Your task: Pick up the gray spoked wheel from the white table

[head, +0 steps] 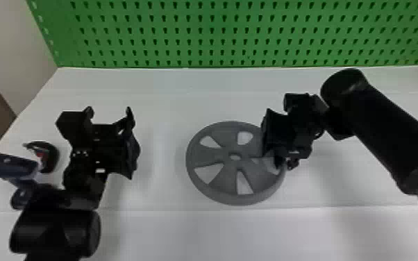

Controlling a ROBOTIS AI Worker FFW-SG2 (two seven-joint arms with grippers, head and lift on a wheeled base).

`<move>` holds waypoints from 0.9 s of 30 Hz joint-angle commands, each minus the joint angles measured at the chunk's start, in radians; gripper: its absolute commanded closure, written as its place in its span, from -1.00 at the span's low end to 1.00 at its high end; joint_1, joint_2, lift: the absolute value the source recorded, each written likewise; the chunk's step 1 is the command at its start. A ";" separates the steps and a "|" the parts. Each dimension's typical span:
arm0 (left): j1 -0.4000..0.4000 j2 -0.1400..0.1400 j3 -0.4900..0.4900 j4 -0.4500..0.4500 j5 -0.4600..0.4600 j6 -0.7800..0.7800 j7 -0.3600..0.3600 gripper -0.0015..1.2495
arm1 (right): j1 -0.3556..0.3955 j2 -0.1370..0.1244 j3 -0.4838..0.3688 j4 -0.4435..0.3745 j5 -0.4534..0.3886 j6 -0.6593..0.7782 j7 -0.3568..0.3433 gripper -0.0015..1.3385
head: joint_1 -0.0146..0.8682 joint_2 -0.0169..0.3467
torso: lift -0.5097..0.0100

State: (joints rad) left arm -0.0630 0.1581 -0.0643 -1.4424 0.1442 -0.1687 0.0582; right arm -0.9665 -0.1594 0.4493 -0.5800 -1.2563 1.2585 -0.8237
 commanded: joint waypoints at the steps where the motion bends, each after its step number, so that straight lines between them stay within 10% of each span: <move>1: -0.001 0.000 0.000 0.000 0.002 0.000 0.000 -0.59 | 0.000 0.001 0.002 -0.001 0.000 0.001 0.000 0.53 | 0.78 -0.66 | 0.58; 27: 0.003 0.001 0.004 0.002 0.005 0.000 0.000 -0.59 | 0.000 -0.008 -0.073 -0.027 0.032 0.033 0.023 0.54 | 0.78 -0.66 | 0.58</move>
State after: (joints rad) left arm -0.0623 0.1584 -0.0624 -1.4406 0.1469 -0.1687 0.0582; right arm -0.9664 -0.1625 0.4110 -0.5852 -1.2463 1.2731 -0.8006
